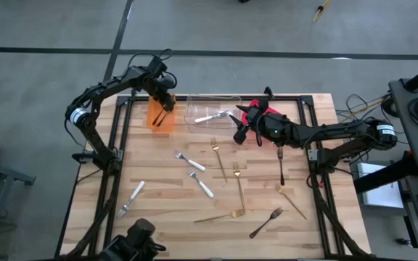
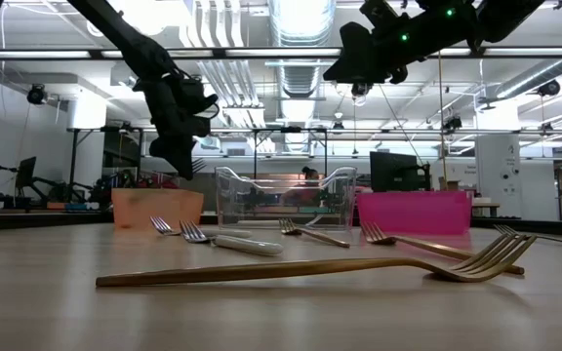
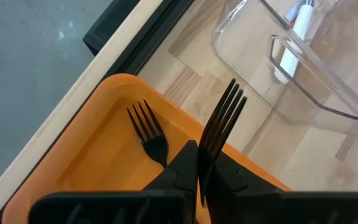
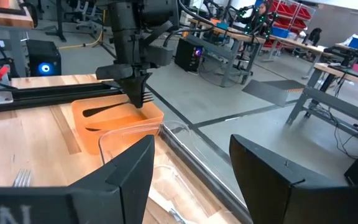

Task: Sort silverware by color (type)
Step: Put the black fork into the orange bin, then put the gold fork into the red bin

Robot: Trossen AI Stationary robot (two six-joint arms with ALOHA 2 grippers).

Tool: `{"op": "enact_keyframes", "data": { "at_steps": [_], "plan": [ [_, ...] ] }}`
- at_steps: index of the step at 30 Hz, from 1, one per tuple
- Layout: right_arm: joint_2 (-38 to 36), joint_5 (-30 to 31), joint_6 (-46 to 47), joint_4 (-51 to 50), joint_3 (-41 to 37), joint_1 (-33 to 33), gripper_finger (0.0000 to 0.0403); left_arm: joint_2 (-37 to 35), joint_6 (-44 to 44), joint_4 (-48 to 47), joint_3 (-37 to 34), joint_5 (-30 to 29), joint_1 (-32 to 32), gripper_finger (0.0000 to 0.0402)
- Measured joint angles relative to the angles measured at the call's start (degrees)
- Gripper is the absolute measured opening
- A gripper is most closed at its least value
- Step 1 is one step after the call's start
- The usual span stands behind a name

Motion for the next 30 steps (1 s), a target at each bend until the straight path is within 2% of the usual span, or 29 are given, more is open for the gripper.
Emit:
{"op": "enact_keyframes", "data": {
  "at_steps": [10, 22, 27, 30],
  "plan": [
    [0.0, 0.0, 1.5, -0.1, 0.0, 0.0, 0.0201, 0.0, 0.5, 0.0, 0.0, -1.4, 0.0, 0.0003],
    [0.0, 0.0, 3.5, -1.5, 0.0, 0.0, 0.0201, -0.2, 0.6, -1.0, 0.1, -1.8, 0.0, 0.0048],
    [0.0, -0.4, 8.5, -2.9, 0.0, 0.0, 0.0201, -1.9, -0.4, -1.0, 0.1, -2.0, 0.0, 0.0052],
    [0.0, -2.7, 14.0, -6.4, 0.0, 0.0, 0.0201, -3.9, -2.5, -0.9, 0.1, -2.0, -0.7, 0.0052]
  ]
}}
